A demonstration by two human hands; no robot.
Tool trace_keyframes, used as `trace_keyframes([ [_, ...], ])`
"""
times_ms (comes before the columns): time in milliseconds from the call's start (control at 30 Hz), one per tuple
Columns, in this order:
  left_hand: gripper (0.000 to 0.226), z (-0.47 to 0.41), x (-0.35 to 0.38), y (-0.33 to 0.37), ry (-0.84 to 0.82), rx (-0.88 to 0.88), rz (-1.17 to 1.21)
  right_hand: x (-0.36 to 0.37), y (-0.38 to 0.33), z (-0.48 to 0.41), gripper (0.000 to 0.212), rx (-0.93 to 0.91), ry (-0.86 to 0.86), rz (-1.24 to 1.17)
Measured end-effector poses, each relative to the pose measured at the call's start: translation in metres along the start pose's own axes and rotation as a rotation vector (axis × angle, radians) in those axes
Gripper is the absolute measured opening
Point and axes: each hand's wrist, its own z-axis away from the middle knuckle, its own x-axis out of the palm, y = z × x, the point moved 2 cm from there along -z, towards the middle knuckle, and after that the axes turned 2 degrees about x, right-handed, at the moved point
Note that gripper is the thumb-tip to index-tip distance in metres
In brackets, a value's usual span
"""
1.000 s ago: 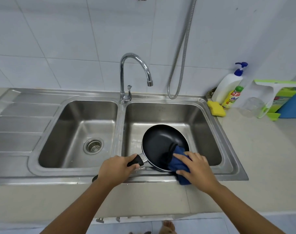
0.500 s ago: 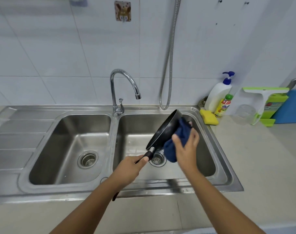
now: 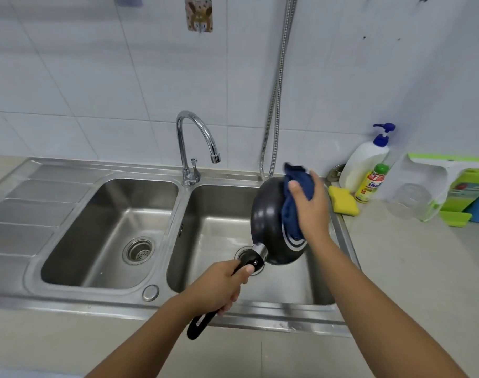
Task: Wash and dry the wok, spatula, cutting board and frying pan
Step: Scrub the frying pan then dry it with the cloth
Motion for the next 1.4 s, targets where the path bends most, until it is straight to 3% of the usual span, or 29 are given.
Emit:
trace_keyframes([
  [67, 0.043, -0.002, 0.004, 0.005, -0.012, 0.002, 0.047, -0.009, 0.005, -0.003, 0.046, 0.176, 0.047, -0.216],
  [133, 0.048, -0.005, 0.008, 0.006, -0.003, -0.025, 0.081, -0.007, 0.009, 0.014, 0.052, 0.214, 0.063, -0.141],
  [233, 0.047, -0.013, 0.016, 0.010, 0.043, -0.063, 0.098, 0.009, 0.011, 0.050, 0.073, -0.004, -0.051, 0.062],
  [300, 0.044, -0.023, 0.020, 0.017, 0.105, -0.078, 0.030, 0.018, 0.009, 0.055, 0.065, -0.175, -0.197, 0.158],
  [400, 0.040, -0.033, 0.022, 0.024, 0.177, -0.101, -0.140, 0.017, 0.000, 0.031, 0.059, -0.427, -0.284, 0.298],
  [467, 0.040, -0.034, 0.020, 0.027, 0.192, -0.105, -0.292, 0.011, -0.004, 0.001, 0.062, -0.366, -0.304, 0.258],
  [533, 0.040, -0.031, 0.019, 0.026, 0.183, -0.086, -0.473, -0.001, -0.010, -0.034, 0.062, -0.128, -0.239, 0.061],
  [600, 0.037, -0.028, 0.022, 0.023, 0.179, -0.054, -0.622, -0.010, -0.013, -0.052, 0.048, 0.060, -0.203, -0.047],
  [633, 0.037, -0.026, 0.023, 0.020, 0.183, -0.045, -0.661, -0.013, -0.015, -0.051, 0.040, 0.047, -0.212, 0.002],
  [700, 0.041, -0.028, 0.025, 0.017, 0.203, -0.047, -0.705, -0.011, -0.013, -0.034, 0.039, -0.179, -0.266, 0.197],
  [767, 0.043, -0.032, 0.028, 0.015, 0.204, -0.060, -0.752, -0.004, -0.014, -0.005, 0.044, -0.549, -0.410, 0.430],
  [833, 0.040, -0.033, 0.033, 0.014, 0.180, -0.064, -0.750, -0.001, -0.013, 0.002, 0.044, -0.763, -0.560, 0.571],
  [900, 0.038, -0.032, 0.040, 0.010, 0.171, -0.062, -0.707, -0.009, -0.019, -0.013, 0.042, -0.617, -0.565, 0.468],
  [1000, 0.037, -0.024, 0.046, 0.007, 0.191, -0.045, -0.580, -0.031, -0.010, -0.054, 0.029, -0.057, -0.459, 0.107],
  [1067, 0.040, -0.018, 0.048, 0.008, 0.215, -0.025, -0.392, -0.045, 0.008, -0.071, 0.021, 0.143, -0.367, -0.094],
  [1167, 0.048, -0.012, 0.048, 0.017, 0.226, 0.006, 0.027, -0.051, 0.035, -0.062, 0.027, 0.266, -0.207, -0.281],
  [1267, 0.052, -0.015, 0.044, 0.028, 0.191, -0.030, 0.251, -0.043, 0.051, -0.034, 0.043, 0.367, -0.088, -0.445],
  [1400, 0.053, -0.025, 0.040, 0.041, 0.144, -0.038, 0.436, -0.023, 0.037, 0.018, 0.048, 0.210, 0.053, -0.303],
])
